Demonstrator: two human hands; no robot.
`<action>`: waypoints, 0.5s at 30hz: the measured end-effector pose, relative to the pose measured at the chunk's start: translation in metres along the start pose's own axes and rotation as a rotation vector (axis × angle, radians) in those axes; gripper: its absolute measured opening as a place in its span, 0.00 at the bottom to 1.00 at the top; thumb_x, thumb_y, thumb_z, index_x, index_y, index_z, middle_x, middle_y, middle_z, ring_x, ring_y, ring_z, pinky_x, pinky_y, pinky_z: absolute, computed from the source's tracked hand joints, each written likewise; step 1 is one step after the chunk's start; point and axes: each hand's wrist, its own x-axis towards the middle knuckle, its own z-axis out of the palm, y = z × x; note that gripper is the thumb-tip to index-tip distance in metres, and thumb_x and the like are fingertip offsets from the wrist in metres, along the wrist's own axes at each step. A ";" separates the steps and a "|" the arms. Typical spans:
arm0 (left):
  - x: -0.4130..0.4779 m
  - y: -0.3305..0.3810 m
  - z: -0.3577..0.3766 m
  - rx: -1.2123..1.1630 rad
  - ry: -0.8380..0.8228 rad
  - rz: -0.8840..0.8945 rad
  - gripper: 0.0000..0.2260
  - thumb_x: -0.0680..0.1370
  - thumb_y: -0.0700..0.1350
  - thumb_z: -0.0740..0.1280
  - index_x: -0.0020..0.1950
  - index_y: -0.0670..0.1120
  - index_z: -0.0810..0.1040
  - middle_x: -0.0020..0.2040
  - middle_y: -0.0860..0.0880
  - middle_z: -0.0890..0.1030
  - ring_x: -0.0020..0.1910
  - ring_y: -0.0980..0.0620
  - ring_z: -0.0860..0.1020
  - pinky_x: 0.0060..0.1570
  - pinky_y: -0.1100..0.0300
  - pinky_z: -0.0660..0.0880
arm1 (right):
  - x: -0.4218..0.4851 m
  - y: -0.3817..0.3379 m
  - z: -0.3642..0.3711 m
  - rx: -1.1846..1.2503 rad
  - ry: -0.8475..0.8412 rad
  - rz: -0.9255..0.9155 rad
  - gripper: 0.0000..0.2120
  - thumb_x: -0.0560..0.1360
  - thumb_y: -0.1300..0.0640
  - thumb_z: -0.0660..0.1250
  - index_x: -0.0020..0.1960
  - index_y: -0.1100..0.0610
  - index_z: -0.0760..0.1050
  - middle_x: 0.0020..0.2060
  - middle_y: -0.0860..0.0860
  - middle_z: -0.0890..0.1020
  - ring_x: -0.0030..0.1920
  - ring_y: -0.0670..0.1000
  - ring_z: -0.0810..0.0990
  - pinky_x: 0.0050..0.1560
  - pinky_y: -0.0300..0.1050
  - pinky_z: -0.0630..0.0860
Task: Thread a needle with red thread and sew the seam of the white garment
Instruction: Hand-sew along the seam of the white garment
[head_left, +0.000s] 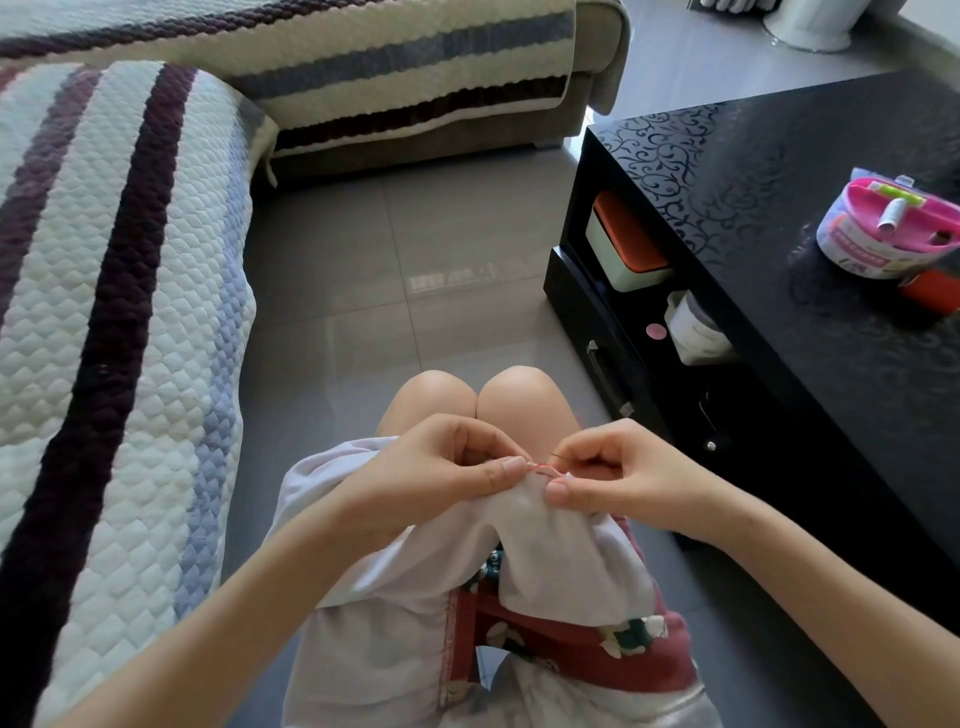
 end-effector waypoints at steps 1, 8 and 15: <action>-0.001 0.000 -0.001 0.024 0.021 0.001 0.07 0.77 0.42 0.68 0.49 0.40 0.83 0.47 0.41 0.84 0.46 0.54 0.80 0.50 0.59 0.75 | -0.002 0.001 0.000 0.012 0.024 0.010 0.13 0.67 0.43 0.73 0.36 0.53 0.81 0.30 0.63 0.71 0.33 0.52 0.70 0.34 0.43 0.68; -0.004 -0.003 0.003 0.321 0.148 0.071 0.05 0.73 0.45 0.73 0.41 0.44 0.85 0.37 0.51 0.85 0.36 0.61 0.79 0.38 0.68 0.74 | -0.024 -0.003 -0.006 0.205 0.068 0.119 0.15 0.65 0.58 0.72 0.30 0.65 0.71 0.23 0.48 0.69 0.26 0.43 0.66 0.29 0.32 0.64; 0.007 -0.011 0.017 0.307 0.136 -0.016 0.06 0.74 0.46 0.73 0.39 0.45 0.83 0.32 0.55 0.81 0.34 0.62 0.77 0.37 0.67 0.71 | -0.029 0.014 -0.003 0.112 0.214 0.249 0.17 0.68 0.57 0.77 0.33 0.68 0.75 0.26 0.53 0.72 0.28 0.46 0.68 0.28 0.33 0.64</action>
